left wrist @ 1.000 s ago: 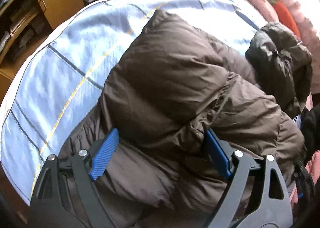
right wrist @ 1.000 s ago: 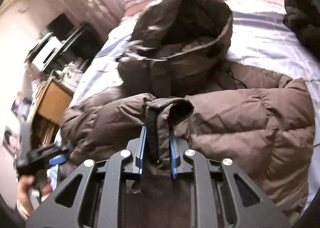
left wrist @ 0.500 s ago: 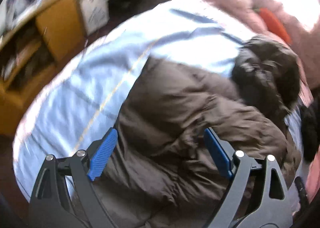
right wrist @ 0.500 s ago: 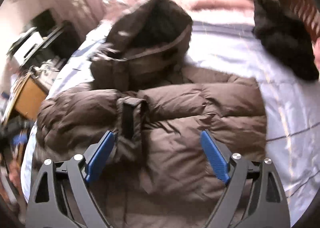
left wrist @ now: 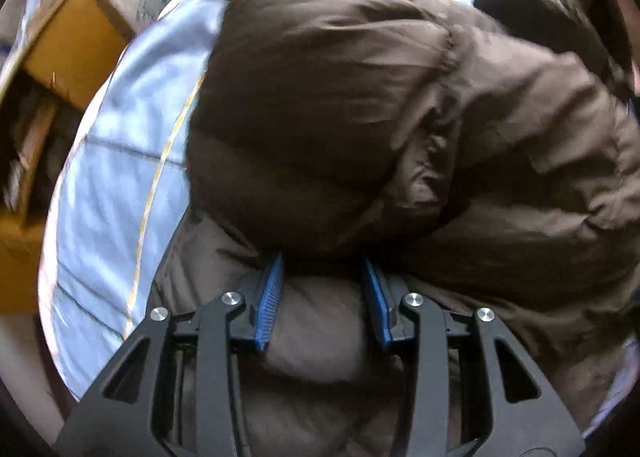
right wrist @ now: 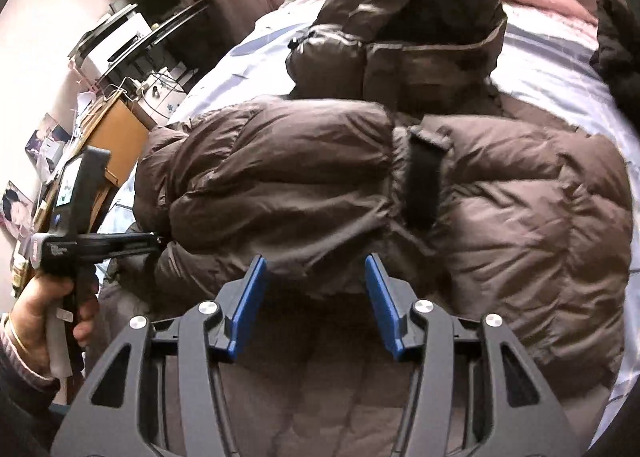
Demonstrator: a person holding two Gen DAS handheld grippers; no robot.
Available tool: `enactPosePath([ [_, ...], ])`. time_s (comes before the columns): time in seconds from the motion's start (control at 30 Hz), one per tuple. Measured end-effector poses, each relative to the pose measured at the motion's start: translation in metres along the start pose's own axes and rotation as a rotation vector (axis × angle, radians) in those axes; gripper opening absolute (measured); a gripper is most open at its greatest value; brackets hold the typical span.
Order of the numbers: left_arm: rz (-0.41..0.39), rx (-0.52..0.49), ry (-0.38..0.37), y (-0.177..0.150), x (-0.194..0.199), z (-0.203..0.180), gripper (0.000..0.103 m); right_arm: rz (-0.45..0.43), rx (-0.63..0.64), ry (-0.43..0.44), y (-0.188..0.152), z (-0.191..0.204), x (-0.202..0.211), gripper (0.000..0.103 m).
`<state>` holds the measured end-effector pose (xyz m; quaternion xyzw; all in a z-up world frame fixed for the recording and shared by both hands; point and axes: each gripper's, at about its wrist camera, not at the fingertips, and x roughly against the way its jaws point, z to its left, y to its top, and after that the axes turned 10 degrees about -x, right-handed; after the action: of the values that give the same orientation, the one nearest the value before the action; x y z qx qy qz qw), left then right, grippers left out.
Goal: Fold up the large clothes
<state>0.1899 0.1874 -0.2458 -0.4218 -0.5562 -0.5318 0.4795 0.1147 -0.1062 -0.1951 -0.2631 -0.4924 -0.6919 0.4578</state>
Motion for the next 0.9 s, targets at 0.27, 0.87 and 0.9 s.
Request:
enactPosePath([
  [0.27, -0.026, 0.118, -0.115, -0.042, 0.034, 0.059, 0.062, 0.032, 0.042, 0.126, 0.025, 0.061, 0.000, 0.053],
  [0.87, 0.034, 0.066, -0.195, -0.058, -0.005, 0.064, 0.062, 0.212, -0.024, -0.053, 0.079, 0.199, -0.227, 0.048],
  [0.9, 0.033, 0.067, -0.195, -0.059, -0.001, 0.061, 0.062, 0.206, -0.001, -0.060, 0.075, 0.202, -0.220, 0.048],
])
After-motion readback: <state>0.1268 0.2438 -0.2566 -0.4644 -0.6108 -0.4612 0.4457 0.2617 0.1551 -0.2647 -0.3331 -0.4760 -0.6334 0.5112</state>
